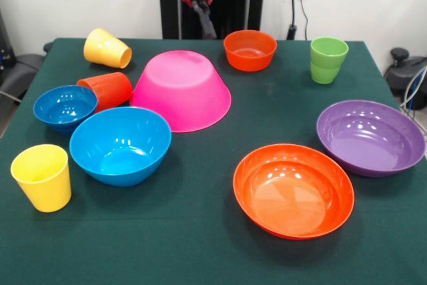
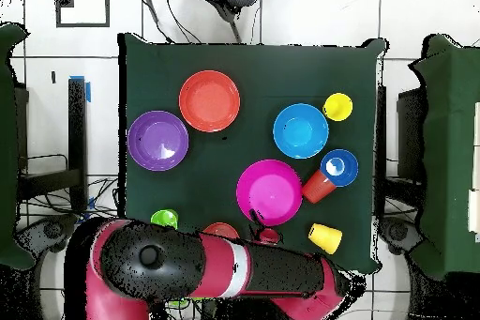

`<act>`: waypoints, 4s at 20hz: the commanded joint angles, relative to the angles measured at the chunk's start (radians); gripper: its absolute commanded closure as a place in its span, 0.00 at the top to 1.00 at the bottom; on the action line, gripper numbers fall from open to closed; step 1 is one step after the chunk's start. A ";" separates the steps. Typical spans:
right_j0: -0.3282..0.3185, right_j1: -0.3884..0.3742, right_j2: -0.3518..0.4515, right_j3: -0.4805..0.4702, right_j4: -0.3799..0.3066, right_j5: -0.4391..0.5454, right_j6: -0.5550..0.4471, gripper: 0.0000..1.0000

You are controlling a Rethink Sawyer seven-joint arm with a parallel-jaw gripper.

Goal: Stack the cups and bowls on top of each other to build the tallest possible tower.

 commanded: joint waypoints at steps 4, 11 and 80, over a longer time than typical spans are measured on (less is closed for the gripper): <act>0.062 -0.018 0.012 -0.217 -0.039 0.258 0.060 1.00; 0.121 0.087 0.038 -0.275 -0.204 0.420 0.186 1.00; 0.176 0.095 0.292 -0.224 -0.528 0.953 0.912 1.00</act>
